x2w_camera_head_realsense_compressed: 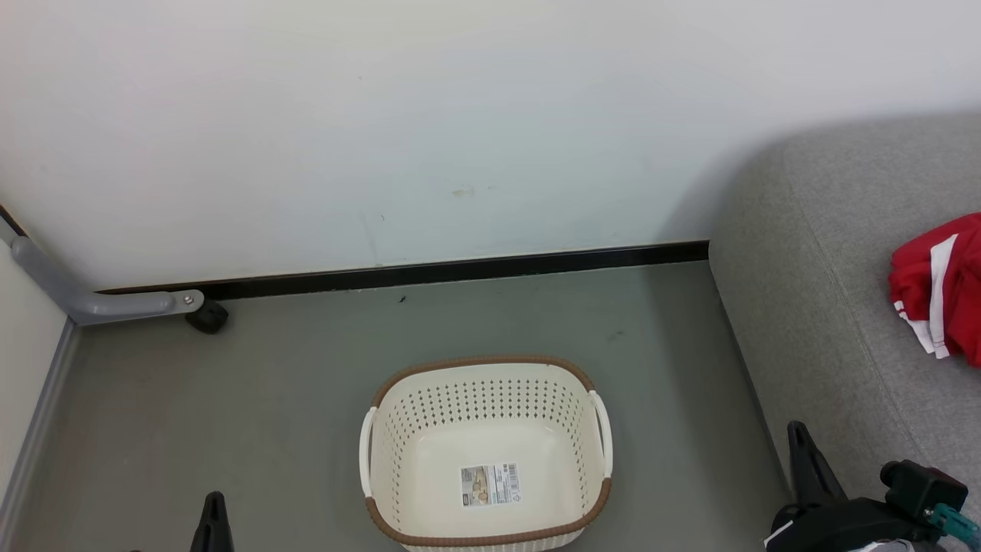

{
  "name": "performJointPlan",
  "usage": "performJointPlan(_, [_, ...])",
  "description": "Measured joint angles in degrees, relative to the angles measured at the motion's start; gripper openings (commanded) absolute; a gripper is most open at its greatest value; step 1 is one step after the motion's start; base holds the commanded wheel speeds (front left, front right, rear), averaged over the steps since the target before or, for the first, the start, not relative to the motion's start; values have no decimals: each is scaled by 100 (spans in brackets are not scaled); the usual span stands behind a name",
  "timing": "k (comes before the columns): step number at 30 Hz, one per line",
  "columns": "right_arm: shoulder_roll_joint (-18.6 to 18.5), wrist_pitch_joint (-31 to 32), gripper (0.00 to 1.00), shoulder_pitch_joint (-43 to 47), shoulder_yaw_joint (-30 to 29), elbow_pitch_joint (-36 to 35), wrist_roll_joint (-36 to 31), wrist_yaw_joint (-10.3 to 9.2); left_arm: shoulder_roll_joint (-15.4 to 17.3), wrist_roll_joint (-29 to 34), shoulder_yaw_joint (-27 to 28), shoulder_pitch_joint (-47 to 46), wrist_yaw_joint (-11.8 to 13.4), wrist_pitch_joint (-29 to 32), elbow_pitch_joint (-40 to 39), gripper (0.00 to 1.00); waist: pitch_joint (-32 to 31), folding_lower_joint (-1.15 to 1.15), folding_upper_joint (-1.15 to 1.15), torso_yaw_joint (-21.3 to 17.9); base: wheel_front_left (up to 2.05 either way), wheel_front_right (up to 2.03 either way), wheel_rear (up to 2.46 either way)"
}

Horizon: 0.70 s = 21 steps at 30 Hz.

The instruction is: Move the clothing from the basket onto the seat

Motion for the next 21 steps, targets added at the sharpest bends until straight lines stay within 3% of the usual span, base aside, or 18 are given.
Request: performJointPlan(21, [10, 456, 0, -30, -358, -127, 1718, 151, -127, -1443, 189, -243, -275, 417, 75, 0, -14, 0, 0, -22, 0, 0, 0])
